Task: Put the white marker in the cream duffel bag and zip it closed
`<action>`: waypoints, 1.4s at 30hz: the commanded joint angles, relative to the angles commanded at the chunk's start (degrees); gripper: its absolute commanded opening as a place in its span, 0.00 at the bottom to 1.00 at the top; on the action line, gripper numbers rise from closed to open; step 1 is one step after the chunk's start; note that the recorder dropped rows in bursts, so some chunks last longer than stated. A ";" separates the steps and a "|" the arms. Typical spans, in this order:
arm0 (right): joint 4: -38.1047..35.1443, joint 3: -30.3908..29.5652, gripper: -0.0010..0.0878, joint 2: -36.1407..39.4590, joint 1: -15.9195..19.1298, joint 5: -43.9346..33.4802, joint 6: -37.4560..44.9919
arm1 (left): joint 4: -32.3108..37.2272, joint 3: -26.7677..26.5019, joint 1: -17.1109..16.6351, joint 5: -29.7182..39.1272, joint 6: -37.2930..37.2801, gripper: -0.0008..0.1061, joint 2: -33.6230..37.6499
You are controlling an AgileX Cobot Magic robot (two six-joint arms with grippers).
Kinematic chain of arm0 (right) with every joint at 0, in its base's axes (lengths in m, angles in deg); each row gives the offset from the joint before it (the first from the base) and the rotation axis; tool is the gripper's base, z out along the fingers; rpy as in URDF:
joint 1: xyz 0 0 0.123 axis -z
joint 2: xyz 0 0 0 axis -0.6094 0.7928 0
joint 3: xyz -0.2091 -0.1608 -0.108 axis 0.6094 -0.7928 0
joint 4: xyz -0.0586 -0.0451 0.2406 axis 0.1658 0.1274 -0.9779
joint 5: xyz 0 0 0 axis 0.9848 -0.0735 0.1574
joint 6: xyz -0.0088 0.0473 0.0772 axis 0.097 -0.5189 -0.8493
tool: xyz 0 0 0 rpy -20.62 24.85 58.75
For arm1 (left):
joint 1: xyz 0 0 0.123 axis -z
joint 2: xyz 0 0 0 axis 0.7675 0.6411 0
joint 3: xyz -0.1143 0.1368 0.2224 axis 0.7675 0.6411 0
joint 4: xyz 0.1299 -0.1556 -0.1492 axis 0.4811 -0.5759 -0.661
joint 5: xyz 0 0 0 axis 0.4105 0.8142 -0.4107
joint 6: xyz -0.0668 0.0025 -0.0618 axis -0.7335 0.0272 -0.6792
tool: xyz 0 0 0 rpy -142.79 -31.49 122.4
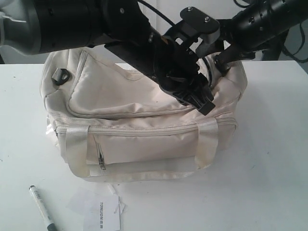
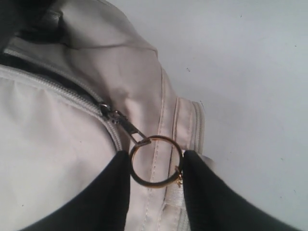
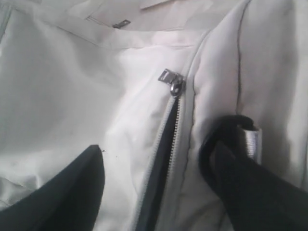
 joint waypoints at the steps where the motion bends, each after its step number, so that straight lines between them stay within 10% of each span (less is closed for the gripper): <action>1: 2.11 0.00 0.71 0.13 -0.39 0.39 -1.57 | 0.00 0.00 0.00 -0.10 0.00 0.01 0.00; 9: 2.85 0.00 0.61 2.13 -2.49 2.74 -3.01 | 0.00 0.00 0.00 -0.10 0.00 0.01 0.00; 15: 2.88 0.00 0.01 2.36 -2.62 4.36 -4.47 | 0.00 0.00 0.00 0.12 0.00 0.01 0.00; 38: 3.31 0.00 0.01 1.67 -1.93 6.71 -4.97 | 2.95 0.00 0.00 5.04 -3.34 0.01 -1.48; 42: 3.31 0.00 0.01 1.67 -1.93 6.41 -4.97 | 2.76 0.00 0.00 4.66 -6.60 0.23 0.11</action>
